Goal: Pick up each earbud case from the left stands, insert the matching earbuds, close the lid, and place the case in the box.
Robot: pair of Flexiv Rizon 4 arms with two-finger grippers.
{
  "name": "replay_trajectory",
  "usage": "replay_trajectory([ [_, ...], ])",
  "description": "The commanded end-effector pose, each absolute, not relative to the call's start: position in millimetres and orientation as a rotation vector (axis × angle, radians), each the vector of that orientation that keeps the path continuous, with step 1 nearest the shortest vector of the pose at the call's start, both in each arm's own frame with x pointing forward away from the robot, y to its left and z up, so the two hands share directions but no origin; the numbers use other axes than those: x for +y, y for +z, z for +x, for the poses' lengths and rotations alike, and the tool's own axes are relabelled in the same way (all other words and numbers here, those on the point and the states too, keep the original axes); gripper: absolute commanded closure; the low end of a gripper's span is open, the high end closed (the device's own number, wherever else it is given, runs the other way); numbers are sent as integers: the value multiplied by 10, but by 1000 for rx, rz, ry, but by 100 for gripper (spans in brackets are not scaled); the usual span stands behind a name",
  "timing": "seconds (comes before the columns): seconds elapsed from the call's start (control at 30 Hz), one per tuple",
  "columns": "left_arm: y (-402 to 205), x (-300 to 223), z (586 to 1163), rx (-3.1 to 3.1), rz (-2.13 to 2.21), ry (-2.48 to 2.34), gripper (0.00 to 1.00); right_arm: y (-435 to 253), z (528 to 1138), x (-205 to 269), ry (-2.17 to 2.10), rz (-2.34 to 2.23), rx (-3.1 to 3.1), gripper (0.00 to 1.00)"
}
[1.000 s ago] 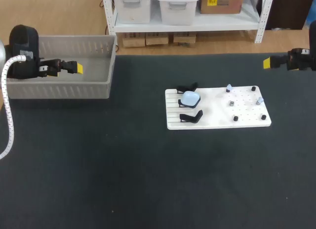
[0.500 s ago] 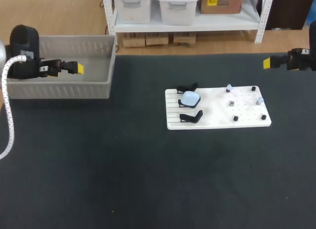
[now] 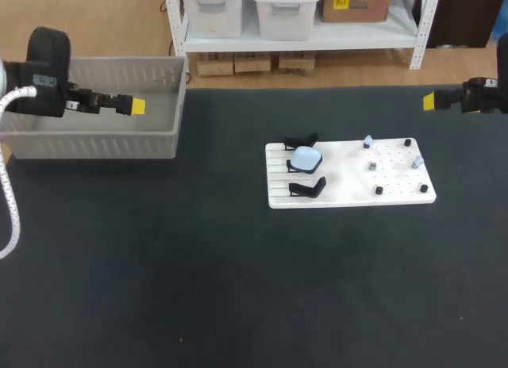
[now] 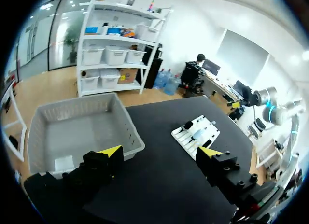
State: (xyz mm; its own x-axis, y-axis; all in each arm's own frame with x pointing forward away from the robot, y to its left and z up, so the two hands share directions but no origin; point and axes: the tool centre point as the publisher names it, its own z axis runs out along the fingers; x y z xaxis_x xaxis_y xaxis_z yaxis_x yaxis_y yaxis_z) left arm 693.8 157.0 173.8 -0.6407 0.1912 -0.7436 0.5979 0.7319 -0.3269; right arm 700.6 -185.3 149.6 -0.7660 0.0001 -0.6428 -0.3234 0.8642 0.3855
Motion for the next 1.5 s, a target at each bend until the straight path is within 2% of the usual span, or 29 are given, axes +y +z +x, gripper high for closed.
replay_trajectory([
  [0.03,1720,1552,6955,1760,1084,-1194,0,1498,7003,-1856,640,-234,2373,0],
  [0.4,1677,1046,7051,1626,1512,-1191,0,1498,7003,-1856,640,-234,2373,0],
  [0.97,1677,1046,7051,1626,1512,-1191,0,1498,7003,-1856,640,-234,2373,0],
  [1.13,1401,867,7075,1617,1531,-1205,0,1498,7003,-1856,640,-234,2373,0],
  [1.5,1225,437,7222,1620,1580,-1116,0,1498,7003,-1856,640,-234,2373,0],
])
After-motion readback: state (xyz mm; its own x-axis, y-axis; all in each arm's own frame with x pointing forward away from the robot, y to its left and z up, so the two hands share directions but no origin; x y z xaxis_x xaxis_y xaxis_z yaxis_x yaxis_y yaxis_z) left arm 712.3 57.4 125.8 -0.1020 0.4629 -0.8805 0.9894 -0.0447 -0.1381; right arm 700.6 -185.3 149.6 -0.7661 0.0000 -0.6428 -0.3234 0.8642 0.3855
